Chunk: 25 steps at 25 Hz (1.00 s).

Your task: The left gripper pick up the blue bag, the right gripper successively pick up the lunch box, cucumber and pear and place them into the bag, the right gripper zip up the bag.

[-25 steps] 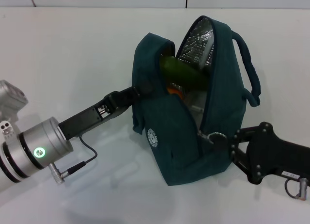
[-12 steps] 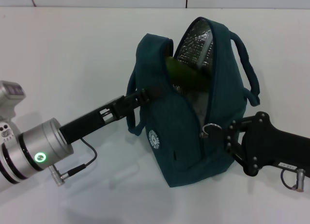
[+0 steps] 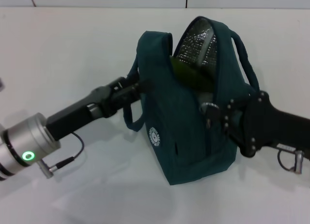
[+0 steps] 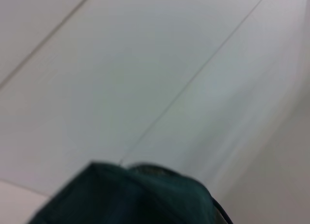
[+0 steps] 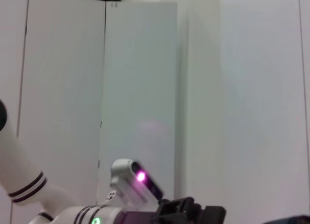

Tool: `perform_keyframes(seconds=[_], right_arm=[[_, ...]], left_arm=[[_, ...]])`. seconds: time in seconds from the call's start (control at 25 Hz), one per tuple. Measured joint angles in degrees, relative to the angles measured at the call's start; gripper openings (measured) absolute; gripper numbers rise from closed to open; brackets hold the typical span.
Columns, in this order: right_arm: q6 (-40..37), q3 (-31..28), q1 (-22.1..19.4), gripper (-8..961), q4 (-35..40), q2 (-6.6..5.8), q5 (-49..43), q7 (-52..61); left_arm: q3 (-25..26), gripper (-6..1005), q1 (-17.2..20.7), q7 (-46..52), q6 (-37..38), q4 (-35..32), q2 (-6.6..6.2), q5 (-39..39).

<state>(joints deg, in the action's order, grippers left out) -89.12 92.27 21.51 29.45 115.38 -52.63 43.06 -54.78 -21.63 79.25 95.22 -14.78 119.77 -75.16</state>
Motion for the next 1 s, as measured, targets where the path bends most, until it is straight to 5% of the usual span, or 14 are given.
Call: perform_keyframes(seconds=[0.48, 1.0], right_arm=[[4.6, -5.1, 6.7, 8, 0.4, 0.39, 0.3, 1.6], [6.9, 0.0, 12.6, 8, 0.3, 0.81, 2.2, 1.2]], left_arm=[[0.7, 895, 3.7, -0.7, 0.2, -4.6, -0.67, 3.0], [0.6, 893, 8.1, -0.6, 0.0, -6.4, -1.15, 3.4]])
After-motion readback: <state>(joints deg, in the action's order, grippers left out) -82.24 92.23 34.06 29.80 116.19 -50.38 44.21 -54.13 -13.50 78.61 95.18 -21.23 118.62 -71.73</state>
